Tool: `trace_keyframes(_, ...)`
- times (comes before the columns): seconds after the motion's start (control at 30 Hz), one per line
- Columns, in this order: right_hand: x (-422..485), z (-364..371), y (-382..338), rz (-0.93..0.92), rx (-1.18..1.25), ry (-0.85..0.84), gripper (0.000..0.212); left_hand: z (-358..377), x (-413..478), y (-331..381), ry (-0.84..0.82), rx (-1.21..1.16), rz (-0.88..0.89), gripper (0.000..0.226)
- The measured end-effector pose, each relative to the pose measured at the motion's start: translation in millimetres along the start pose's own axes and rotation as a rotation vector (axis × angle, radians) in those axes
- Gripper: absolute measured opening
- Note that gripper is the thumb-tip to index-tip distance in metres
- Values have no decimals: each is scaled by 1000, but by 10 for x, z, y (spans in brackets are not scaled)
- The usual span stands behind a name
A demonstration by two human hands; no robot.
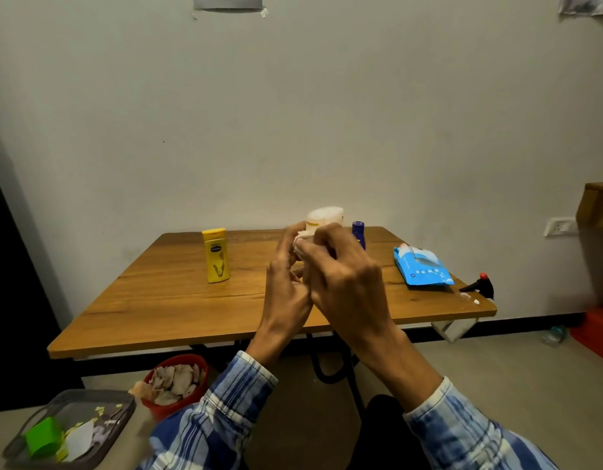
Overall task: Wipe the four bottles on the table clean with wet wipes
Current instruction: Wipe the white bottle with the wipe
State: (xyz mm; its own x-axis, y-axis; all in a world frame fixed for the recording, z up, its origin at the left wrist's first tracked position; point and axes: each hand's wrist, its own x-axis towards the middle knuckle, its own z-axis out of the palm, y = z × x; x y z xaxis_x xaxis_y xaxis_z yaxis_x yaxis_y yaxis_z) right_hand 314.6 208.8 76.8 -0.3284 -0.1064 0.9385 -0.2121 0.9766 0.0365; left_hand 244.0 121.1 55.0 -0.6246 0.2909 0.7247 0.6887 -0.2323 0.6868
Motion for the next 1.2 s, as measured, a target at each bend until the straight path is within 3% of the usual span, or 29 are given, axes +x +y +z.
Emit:
trace_keyframes(0.23, -87, -121, 298, 387, 297, 155, 24, -108, 40, -72, 48, 4, -27, 61)
trace_keyframes(0.33, -72, -173, 351, 482, 507, 201, 19, -118, 63, -113, 41, 11, -19, 64)
trace_keyframes(0.47, -37, -257, 393, 553, 655, 248, 19, -135, 76, -205, 50, 73, 11, 51)
trace_keyframes(0.6, 35, -324, 322, 462, 591, 227, 26, -118, 88, -218, 36, 163, 90, 49)
trace_keyframes(0.77, 9, -254, 235, 155, 312, 110, 38, -109, 108, -254, 45, 250, 147, 49)
trace_keyframes(0.87, 0, -242, 282, 203, 244, 135, 36, -97, 94, -249, 38, 262, 168, 52)
trace_keyframes(1.0, -19, -194, 188, -18, 78, 21, 30, -75, 94, -230, 41, 255, 182, 39)
trace_keyframes(1.13, 50, -234, 307, 158, 137, 90, 29, -74, 90, -227, 41, 279, 191, 49)
trace_keyframes(1.2, 33, -228, 212, 34, 83, 39, 27, -65, 87, -216, 36, 253, 192, 44)
